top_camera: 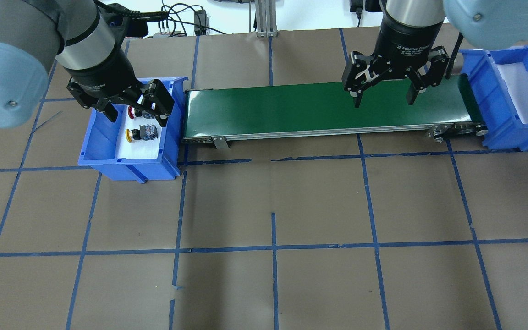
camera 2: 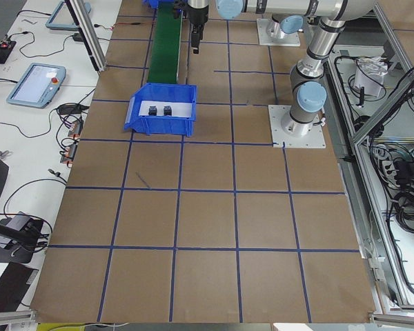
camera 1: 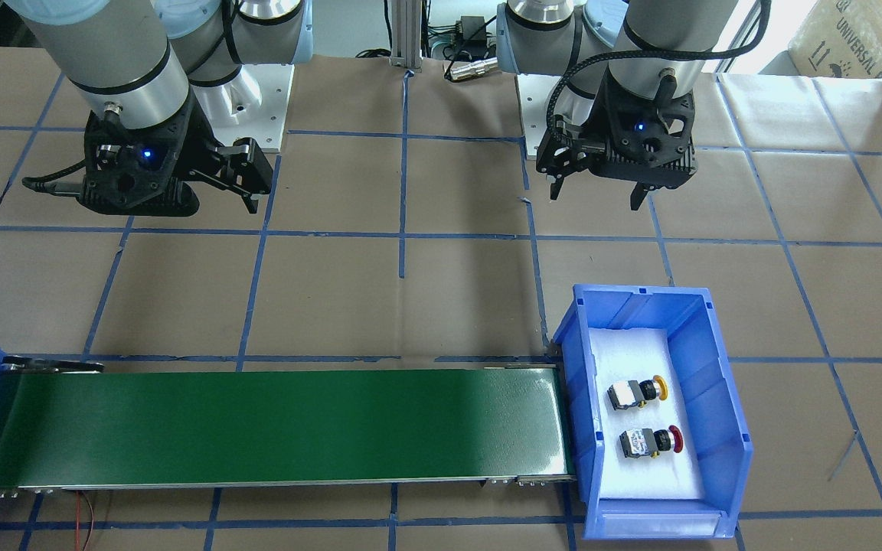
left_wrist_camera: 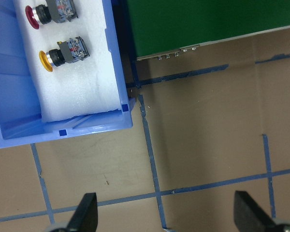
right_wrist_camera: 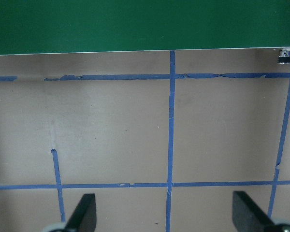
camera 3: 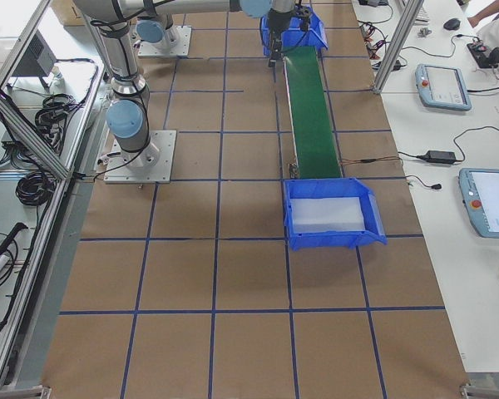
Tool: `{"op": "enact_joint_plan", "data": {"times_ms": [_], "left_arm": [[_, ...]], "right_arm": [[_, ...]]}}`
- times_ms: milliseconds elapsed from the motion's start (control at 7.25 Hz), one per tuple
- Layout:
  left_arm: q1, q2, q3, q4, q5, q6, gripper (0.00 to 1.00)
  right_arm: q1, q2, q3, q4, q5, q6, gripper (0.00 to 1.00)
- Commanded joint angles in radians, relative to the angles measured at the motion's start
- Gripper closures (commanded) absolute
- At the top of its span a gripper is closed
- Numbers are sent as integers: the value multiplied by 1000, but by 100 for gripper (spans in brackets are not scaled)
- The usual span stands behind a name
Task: Transport two buttons from left to right
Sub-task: 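Lower the left gripper over the yellow-capped button in the near bin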
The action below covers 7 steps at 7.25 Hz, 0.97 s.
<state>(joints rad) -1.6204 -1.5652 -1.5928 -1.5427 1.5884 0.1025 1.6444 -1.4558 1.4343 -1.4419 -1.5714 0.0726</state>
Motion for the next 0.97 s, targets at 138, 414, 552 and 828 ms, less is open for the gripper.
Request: {"op": "enact_joint_plan", "data": {"times_ms": [138, 414, 552, 828], "left_arm": [[2, 1, -9, 13, -4, 19, 0], [19, 5, -12, 16, -5, 96, 0], [40, 4, -13, 16, -5, 174, 0], [80, -56, -12, 132, -15, 325, 0]], "right_arm": [[0, 0, 0, 0, 1, -1, 0], [0, 0, 0, 0, 1, -1, 0], [0, 0, -2, -2, 1, -1, 0], [0, -2, -3, -2, 1, -1, 0]]}}
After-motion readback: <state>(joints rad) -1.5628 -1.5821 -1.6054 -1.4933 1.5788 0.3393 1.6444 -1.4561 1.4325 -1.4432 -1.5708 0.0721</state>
